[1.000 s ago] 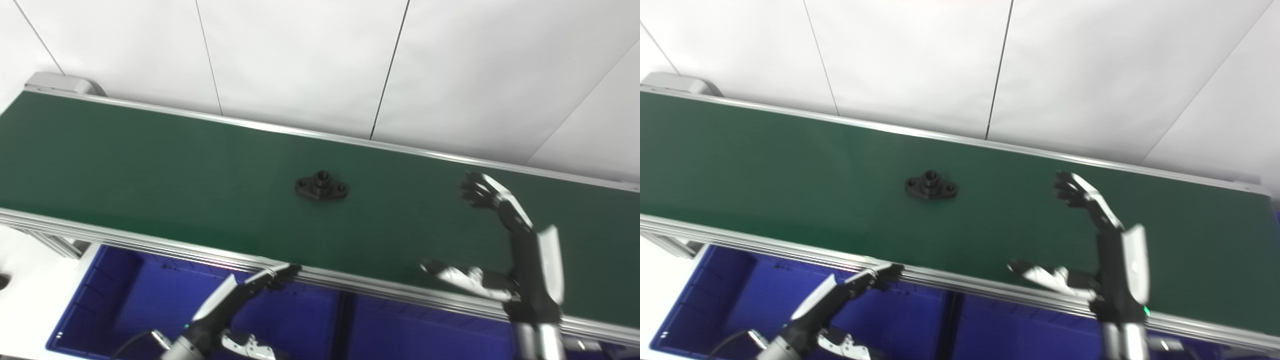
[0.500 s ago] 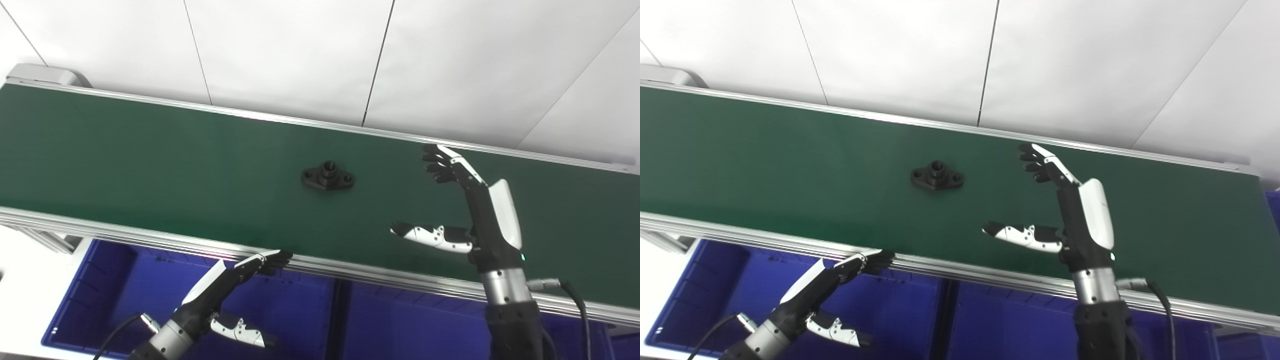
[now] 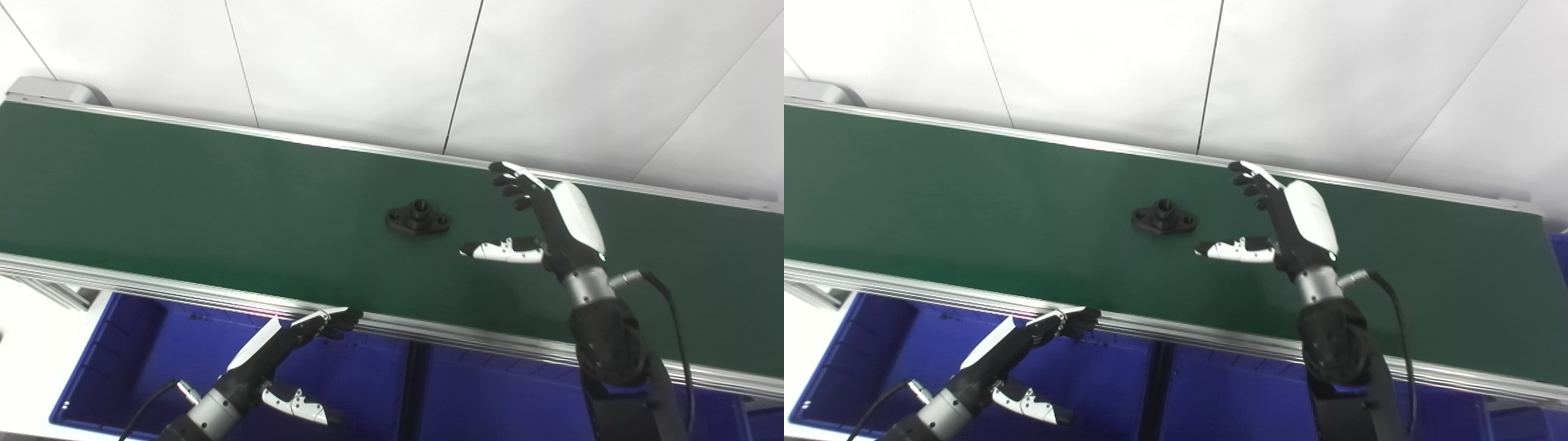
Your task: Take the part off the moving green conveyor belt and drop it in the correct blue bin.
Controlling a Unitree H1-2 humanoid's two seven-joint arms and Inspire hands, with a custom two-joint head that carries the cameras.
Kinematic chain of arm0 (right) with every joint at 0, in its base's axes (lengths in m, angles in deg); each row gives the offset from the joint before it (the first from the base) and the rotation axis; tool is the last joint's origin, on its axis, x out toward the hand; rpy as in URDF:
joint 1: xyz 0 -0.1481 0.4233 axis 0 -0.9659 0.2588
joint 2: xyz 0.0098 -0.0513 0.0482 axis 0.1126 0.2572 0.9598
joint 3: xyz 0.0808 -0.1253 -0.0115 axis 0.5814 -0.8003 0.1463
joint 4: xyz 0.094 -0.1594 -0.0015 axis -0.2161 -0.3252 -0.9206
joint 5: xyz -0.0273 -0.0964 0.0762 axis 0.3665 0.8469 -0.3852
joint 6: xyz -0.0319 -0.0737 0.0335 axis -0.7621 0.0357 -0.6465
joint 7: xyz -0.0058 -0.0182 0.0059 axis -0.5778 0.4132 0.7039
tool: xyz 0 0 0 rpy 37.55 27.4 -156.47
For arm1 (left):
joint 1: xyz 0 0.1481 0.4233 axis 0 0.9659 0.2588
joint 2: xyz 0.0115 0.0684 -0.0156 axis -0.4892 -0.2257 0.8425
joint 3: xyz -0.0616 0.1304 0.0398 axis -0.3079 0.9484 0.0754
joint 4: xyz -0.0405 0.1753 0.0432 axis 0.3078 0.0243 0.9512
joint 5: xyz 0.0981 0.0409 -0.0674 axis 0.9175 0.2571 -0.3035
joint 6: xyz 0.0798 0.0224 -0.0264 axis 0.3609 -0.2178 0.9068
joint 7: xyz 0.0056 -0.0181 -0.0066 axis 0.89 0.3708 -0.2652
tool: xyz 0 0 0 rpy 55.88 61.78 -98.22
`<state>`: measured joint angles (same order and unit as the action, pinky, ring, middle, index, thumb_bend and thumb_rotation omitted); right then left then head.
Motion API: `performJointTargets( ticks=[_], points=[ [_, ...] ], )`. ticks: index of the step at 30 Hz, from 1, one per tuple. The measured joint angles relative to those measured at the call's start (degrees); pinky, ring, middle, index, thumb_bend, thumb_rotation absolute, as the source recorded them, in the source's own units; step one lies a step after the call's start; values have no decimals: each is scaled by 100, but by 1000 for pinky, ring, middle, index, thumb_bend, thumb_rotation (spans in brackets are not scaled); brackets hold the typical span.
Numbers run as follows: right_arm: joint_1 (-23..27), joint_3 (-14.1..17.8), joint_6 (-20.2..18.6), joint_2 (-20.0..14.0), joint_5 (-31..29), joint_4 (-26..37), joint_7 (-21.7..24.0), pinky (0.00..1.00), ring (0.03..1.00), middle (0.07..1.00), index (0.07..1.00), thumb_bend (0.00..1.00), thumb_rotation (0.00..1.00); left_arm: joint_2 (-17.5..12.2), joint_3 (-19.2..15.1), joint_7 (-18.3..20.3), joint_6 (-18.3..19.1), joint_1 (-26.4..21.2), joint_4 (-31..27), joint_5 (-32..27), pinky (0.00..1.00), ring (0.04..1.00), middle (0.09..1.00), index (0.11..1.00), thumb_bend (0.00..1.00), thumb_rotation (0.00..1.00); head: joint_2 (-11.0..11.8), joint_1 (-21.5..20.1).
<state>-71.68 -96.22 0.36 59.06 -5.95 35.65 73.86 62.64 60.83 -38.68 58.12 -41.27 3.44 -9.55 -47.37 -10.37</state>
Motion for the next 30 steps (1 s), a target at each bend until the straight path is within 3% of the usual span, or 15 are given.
performJointTargets(
  ticks=[8, 12, 24, 30],
  points=[
    [576, -278, -144, 11, 233, -575, 160, 641, 745, 767, 830, 883, 342, -2, -8, 9, 0, -20, 27, 87, 803, 839, 857, 842, 888, 306, 35, -105],
    [795, -392, -142, 12, 310, -892, 150, 611, 702, 742, 809, 892, 301, -4, -6, 10, 0, -36, 33, 170, 809, 841, 854, 831, 892, 288, 53, -114],
    [1118, -896, 54, -2, 427, -2023, -146, 618, 715, 749, 763, 848, 136, -46, 45, -54, 0, -50, 33, 393, 800, 839, 848, 831, 887, 288, 53, -114],
    [1261, -1081, 136, -61, 534, -2258, -341, 606, 702, 733, 734, 823, 10, -48, 45, -105, 0, -50, 32, 429, 809, 842, 848, 831, 892, 301, 18, -158]
  ],
)
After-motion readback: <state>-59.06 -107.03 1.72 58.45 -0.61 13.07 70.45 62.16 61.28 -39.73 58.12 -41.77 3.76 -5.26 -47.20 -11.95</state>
